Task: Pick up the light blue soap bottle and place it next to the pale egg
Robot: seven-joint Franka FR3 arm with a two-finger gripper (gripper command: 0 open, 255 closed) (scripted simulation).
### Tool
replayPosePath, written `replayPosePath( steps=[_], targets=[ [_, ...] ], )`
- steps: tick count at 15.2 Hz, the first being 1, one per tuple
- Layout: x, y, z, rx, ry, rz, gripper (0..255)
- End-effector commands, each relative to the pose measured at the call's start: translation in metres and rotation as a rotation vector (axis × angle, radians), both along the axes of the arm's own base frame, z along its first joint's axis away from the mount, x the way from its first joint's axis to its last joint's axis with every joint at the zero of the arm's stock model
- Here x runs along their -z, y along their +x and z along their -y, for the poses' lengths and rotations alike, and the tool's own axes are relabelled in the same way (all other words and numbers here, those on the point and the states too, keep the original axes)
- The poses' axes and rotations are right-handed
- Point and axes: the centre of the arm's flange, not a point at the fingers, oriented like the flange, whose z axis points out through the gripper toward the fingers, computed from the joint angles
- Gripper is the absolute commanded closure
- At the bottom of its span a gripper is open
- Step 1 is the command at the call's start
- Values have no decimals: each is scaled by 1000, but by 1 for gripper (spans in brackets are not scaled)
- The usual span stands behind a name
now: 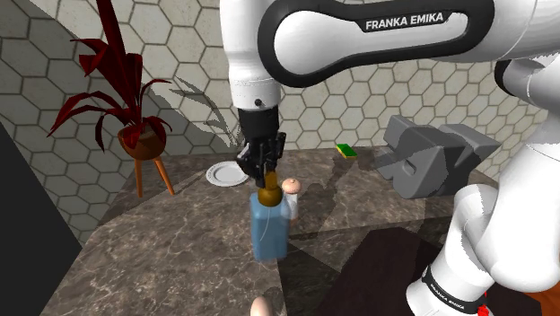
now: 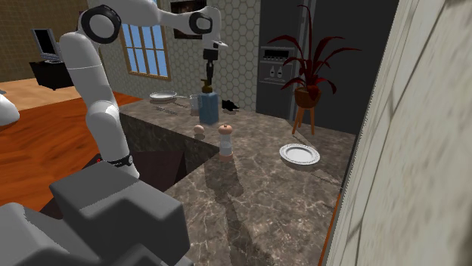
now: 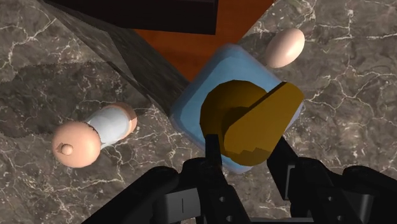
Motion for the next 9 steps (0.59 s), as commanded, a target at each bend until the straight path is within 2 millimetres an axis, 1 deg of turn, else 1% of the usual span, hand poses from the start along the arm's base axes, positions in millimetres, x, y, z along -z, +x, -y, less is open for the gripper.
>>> replayPosePath(
  steps=[1,9],
  targets=[
    [10,0,-1,0,1,1,255],
    [52,0,-1,0,1,1,255]
  ],
)
